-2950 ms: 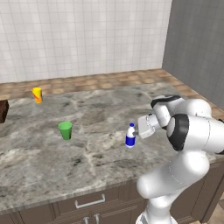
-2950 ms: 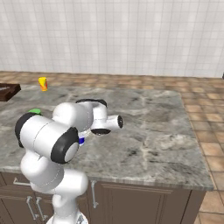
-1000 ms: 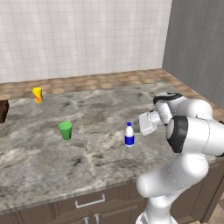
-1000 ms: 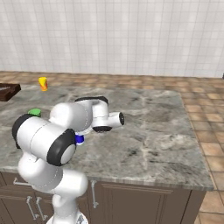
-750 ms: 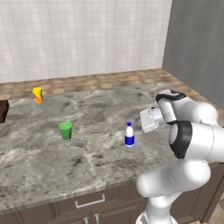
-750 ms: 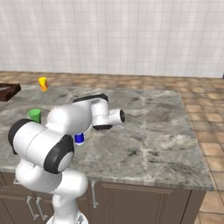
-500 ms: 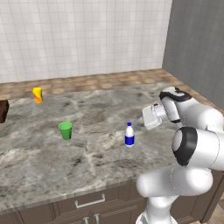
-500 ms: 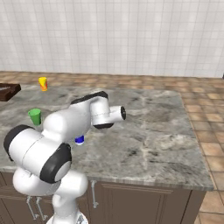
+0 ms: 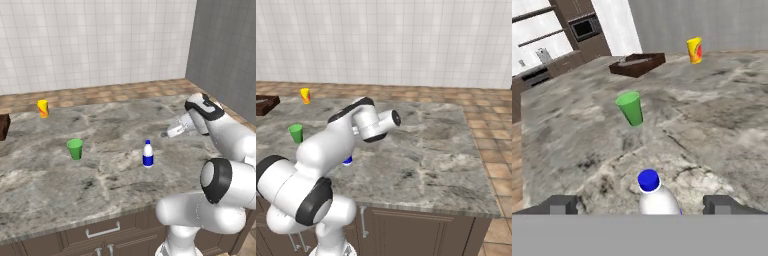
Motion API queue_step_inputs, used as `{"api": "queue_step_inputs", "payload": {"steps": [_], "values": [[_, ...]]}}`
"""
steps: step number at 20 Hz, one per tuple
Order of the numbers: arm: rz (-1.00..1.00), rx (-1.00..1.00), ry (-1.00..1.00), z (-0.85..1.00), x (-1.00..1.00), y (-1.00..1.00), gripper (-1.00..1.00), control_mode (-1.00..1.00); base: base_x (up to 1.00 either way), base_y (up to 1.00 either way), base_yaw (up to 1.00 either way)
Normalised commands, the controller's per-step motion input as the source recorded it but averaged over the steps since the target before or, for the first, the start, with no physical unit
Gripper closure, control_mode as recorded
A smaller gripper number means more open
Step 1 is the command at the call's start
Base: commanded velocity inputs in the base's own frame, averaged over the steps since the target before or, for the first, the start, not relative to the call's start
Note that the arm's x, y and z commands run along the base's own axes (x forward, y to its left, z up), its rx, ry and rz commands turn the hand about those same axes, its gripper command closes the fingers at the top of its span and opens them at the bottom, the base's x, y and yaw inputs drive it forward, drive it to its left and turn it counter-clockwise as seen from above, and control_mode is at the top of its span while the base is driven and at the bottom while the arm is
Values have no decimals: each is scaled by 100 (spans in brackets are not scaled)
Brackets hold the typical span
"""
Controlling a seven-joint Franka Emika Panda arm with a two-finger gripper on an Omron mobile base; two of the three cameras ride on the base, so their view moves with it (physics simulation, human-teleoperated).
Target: Place the drinks on the dining counter in a tight cluster.
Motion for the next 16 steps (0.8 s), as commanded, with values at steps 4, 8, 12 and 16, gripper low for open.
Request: {"api": "queue_step_inputs", "payload": {"steps": [4,8,12,16], "values": [[-35,-14,46,21,0,-30,-100,-100,0,0,0],[-28,-22,54,8,5,-22,-100,-100,0,0,0],[-31,-25,43,0,-1,-12,-100,-100,0,0,0],[-30,-36,27,0,-2,4,-100,-100,0,0,0]]}}
